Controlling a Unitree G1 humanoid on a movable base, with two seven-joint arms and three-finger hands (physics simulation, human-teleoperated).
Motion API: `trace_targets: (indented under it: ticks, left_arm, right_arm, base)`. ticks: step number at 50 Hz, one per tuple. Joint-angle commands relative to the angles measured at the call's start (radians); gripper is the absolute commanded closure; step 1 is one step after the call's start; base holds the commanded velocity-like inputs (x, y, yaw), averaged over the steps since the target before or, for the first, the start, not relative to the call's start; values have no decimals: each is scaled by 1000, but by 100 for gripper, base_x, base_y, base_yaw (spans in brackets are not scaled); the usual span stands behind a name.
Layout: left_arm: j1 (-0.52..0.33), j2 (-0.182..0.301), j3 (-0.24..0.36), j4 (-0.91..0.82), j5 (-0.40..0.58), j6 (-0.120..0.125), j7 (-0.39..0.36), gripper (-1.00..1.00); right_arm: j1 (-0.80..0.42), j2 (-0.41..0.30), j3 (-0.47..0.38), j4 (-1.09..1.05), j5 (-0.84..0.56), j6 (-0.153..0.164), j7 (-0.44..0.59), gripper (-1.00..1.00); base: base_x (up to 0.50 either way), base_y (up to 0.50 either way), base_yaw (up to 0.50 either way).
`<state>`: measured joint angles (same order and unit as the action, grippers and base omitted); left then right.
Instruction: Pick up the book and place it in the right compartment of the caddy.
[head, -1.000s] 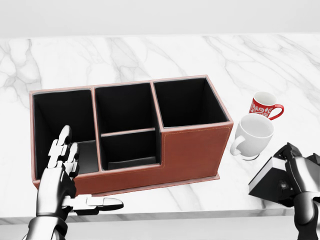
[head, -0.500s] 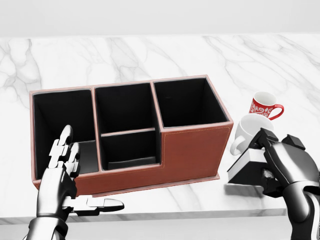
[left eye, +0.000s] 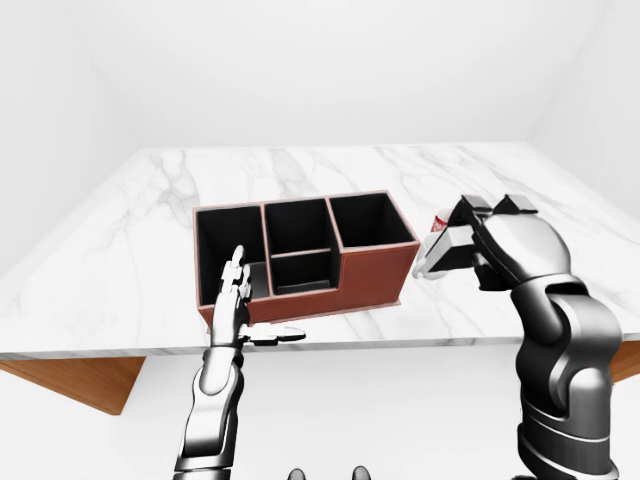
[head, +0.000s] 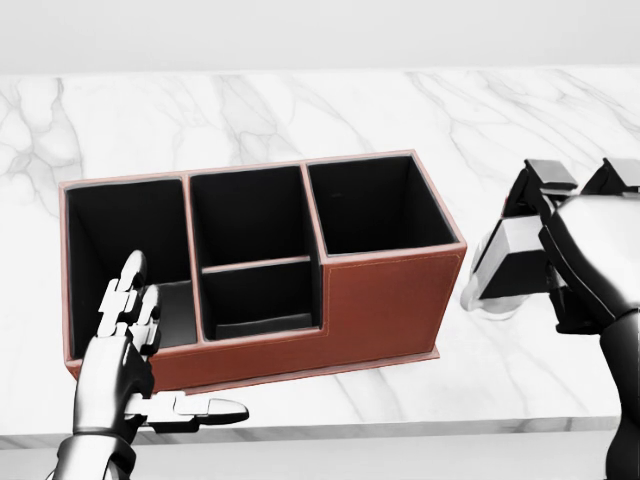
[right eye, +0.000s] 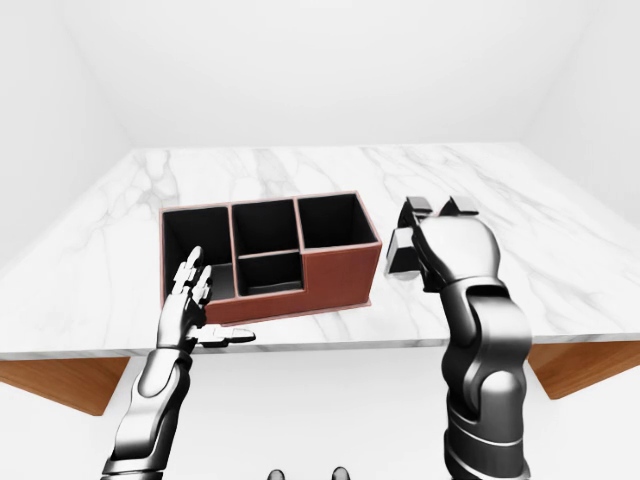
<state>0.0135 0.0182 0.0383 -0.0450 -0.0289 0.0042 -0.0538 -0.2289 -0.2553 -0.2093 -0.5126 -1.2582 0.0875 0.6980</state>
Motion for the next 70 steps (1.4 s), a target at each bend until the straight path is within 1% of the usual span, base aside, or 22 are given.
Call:
trace_targets:
  ticks: [1, 2, 5, 7, 8, 10, 18, 21, 24, 27, 29, 35, 41, 43, 45, 48, 51, 52, 55, 57, 62, 70]
  left_arm:
    - [-1, 0, 0, 2, 1, -1, -1, -100]
    - [-2, 0, 0, 7, 1, -5, -1, -100]
    - [0, 0, -1, 0, 1, 0, -1, -100]
    - [0, 0, -1, 5, 2, -6, -1, -100]
    - [0, 0, -1, 1, 1, -3, -1, -100]
    - [-3, 0, 0, 9, 1, -8, -1, -100]
    - [-6, 0, 1, 11, 0, -5, 1, -100]
    - [-5, 1, 1, 7, 0, -2, 1, -100]
    - [-7, 1, 2, 13, 0, -5, 2, -100]
    - [-4, 1, 2, -1, -1, 6, 3, -100]
    - [-6, 1, 3, 6, -1, 3, 2, -100]
    - [-6, 1, 3, 0, -2, 10, 4, -100]
    - [-12, 2, 5, 12, -2, 3, 5, -100]
    - [-12, 2, 5, 6, -2, 9, 5, -100]
    - [-15, 2, 6, 17, -3, 0, 4, -100]
    - [-12, 2, 5, 9, -3, 5, 5, -100]
    - [-11, 3, 5, 4, -3, 9, 4, -100]
    - [-9, 3, 5, -3, -4, 15, 4, -100]
    - [-11, 3, 6, 6, -4, 9, 3, -100]
    - [-9, 3, 6, 0, -4, 13, 3, -100]
    - [-11, 2, 7, 8, -3, 7, 4, -100]
    - [-7, 2, 6, -1, -3, 12, 5, -100]
  right_arm:
    - [-122, -34, -45, -225, -134, 0, 0, 100]
    - [-150, -49, -50, -245, -137, 0, 0, 100]
    - [-201, -77, -61, -274, -151, 0, 0, 100]
    - [-255, -108, -68, -290, -159, 0, 0, 100]
    - [-276, -116, -68, -293, -162, 0, 0, 100]
    - [-296, -128, -66, -293, -162, 0, 0, 100]
    - [-436, -174, -47, -292, -199, 0, 0, 100]
    - [-465, -177, -35, -282, -203, 0, 0, 100]
    - [-472, -145, -4, -269, -214, 0, 0, 100]
    - [-476, -117, 15, -249, -210, 0, 0, 100]
    - [-479, -84, 45, -223, -207, 0, 0, 100]
    - [-494, -18, 92, -164, -201, 0, 0, 100]
    - [-521, 20, 120, -99, -194, 0, 0, 100]
    - [-521, 33, 130, -86, -193, 0, 0, 100]
    - [-526, 47, 142, -68, -194, 0, 0, 100]
    - [-534, 66, 156, -40, -191, 0, 0, 100]
    - [-540, 74, 161, -14, -188, 0, 0, 100]
    - [-546, 79, 164, -2, -188, 0, 0, 100]
    - [-559, 89, 171, 24, -183, 0, 0, 100]
    - [-567, 91, 173, 39, -178, 0, 0, 100]
    - [-595, 94, 177, 114, -150, 0, 0, 100]
    - [-636, 97, 195, 214, -115, 0, 0, 100]
  base:
    - [0, 0, 0]
    - [0, 0, 0]
    - [0, 0, 0]
    - [0, 0, 0]
    - [0, 0, 0]
    - [0, 0, 0]
    - [0, 0, 0]
    - [0, 0, 0]
    - [0, 0, 0]
    - [0, 0, 0]
    - [0, 0, 0]
    - [0, 0, 0]
    - [0, 0, 0]
    - [0, 0, 0]
    - [0, 0, 0]
    - [0, 0, 0]
    - [0, 0, 0]
    - [0, 0, 0]
    - [0, 0, 0]
    - [0, 0, 0]
    - [0, 0, 0]
    - [0, 0, 0]
